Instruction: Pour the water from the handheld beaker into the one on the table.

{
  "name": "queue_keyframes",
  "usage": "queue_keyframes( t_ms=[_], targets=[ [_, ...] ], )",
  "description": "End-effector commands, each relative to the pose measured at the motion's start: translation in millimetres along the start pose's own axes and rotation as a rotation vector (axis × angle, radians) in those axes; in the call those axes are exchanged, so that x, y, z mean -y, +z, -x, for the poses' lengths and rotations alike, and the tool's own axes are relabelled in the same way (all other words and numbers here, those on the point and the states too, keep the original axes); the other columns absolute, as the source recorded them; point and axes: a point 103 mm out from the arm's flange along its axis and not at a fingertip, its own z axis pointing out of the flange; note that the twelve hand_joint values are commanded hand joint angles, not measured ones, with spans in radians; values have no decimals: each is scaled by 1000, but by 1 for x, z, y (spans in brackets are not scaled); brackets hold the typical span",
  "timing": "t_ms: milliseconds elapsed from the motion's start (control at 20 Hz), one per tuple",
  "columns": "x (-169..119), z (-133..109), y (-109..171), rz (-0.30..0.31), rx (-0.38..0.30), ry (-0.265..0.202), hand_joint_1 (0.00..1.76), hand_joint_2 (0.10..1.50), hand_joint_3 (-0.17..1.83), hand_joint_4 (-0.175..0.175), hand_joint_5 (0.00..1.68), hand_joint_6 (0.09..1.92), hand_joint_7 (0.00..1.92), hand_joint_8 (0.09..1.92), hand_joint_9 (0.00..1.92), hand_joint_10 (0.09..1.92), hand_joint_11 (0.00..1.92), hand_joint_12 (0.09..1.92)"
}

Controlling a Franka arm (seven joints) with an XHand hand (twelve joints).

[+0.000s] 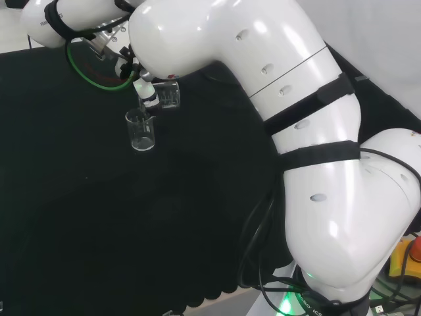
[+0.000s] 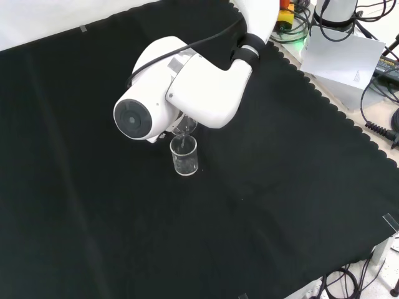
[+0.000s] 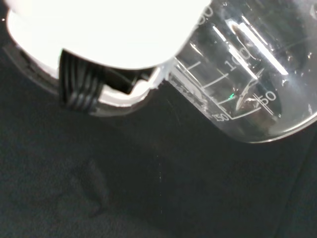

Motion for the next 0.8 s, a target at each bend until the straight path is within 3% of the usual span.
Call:
queue_keyframes(
  t_ms=[50,700,800],
  targets=[
    [1,-2,-1,-17,13,5,1304,620,790,-175,1163,893,1222,871,1467,789,1175,760],
    [1,-3,-3,-32,17,4,1303,621,790,-175,1162,896,1220,874,1468,790,1173,759],
    [1,-3,-3,-26,17,-16,1303,621,790,-175,1162,897,1220,874,1467,790,1173,759]
  ],
)
